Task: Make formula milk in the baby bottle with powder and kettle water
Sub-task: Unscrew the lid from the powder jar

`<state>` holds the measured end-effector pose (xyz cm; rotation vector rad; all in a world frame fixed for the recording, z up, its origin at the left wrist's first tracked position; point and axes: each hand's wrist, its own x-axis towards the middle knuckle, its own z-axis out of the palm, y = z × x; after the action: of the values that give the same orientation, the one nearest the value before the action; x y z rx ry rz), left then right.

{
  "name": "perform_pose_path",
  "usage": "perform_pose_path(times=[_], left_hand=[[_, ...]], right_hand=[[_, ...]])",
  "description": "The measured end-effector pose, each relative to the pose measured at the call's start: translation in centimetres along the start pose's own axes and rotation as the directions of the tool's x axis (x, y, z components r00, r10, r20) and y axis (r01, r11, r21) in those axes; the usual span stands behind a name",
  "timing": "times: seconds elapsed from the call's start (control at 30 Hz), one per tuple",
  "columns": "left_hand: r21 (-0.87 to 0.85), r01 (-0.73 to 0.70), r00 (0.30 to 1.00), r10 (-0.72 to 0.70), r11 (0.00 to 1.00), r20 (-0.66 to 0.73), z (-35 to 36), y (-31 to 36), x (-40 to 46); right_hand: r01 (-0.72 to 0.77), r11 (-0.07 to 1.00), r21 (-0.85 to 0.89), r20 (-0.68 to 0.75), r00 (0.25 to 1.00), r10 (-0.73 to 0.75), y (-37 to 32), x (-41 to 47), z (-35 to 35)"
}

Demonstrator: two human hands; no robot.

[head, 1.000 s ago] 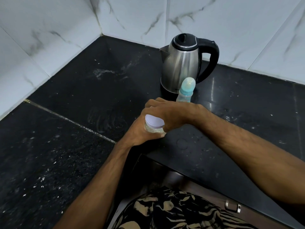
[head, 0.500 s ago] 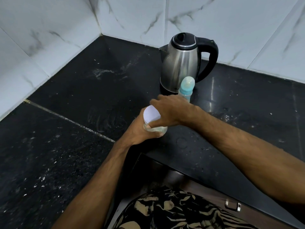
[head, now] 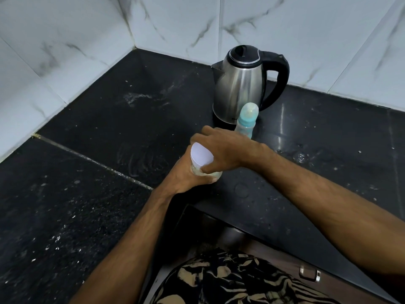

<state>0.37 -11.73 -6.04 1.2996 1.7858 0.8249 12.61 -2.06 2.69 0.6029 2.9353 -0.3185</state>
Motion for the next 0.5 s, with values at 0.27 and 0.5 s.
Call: perform_pose_path(times=[0.27, 0.5], left_hand=[[-0.083, -0.129, 0.992, 0.129, 0.988, -0.003, -0.6, -0.4, -0.4], [-0.093, -0.139, 0.99, 0.135, 0.986, -0.046, 0.0, -1.3, 0.0]], right_hand=[[0.067, 0.883, 0.464, -0.319, 0.943, 0.097, 3.5, -4.1, 1.2], [-0.065, 0.704, 0.707, -0.357, 0.827, 0.435, 4.4, -9.6, 9.1]])
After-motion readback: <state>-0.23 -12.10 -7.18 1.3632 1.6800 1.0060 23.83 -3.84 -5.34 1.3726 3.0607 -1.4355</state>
